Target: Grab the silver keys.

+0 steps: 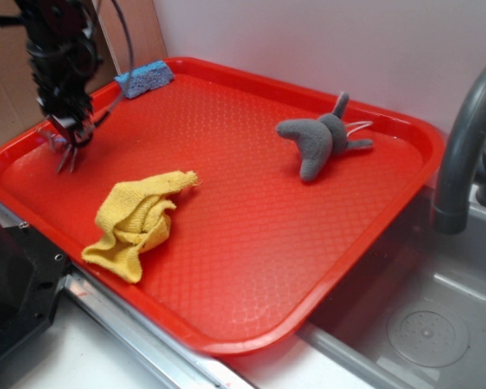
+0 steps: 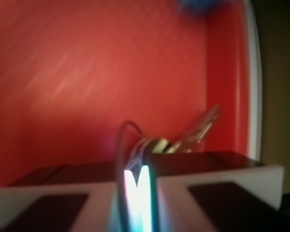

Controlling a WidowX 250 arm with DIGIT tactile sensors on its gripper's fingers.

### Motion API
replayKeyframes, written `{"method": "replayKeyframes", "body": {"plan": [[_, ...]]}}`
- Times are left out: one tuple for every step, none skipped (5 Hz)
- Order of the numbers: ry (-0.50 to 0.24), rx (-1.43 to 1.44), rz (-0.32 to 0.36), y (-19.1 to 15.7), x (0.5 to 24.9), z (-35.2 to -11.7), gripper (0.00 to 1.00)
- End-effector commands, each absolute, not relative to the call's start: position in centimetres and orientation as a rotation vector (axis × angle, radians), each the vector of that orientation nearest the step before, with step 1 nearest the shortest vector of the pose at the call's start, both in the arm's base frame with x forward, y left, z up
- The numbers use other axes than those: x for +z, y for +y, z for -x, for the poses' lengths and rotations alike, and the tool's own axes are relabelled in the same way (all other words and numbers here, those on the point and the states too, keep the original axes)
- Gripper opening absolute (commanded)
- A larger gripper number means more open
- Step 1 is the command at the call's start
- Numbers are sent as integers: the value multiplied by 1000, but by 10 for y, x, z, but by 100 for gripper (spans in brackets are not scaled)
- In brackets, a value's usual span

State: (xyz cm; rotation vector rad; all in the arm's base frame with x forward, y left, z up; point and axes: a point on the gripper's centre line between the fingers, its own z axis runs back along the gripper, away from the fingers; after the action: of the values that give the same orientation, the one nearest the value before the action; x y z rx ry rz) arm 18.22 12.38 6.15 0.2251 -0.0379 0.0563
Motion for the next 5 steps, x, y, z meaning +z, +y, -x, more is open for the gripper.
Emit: {"method": "replayKeyframes", "body": {"plan": [[-78, 137, -83, 73, 178, -200, 0], [-58, 110, -77, 60, 227, -203, 0], [-72, 93, -49, 58, 263, -204, 0], [-75, 83, -35, 54, 265, -204, 0], [-68, 70, -41, 49, 255, -206, 0]]}}
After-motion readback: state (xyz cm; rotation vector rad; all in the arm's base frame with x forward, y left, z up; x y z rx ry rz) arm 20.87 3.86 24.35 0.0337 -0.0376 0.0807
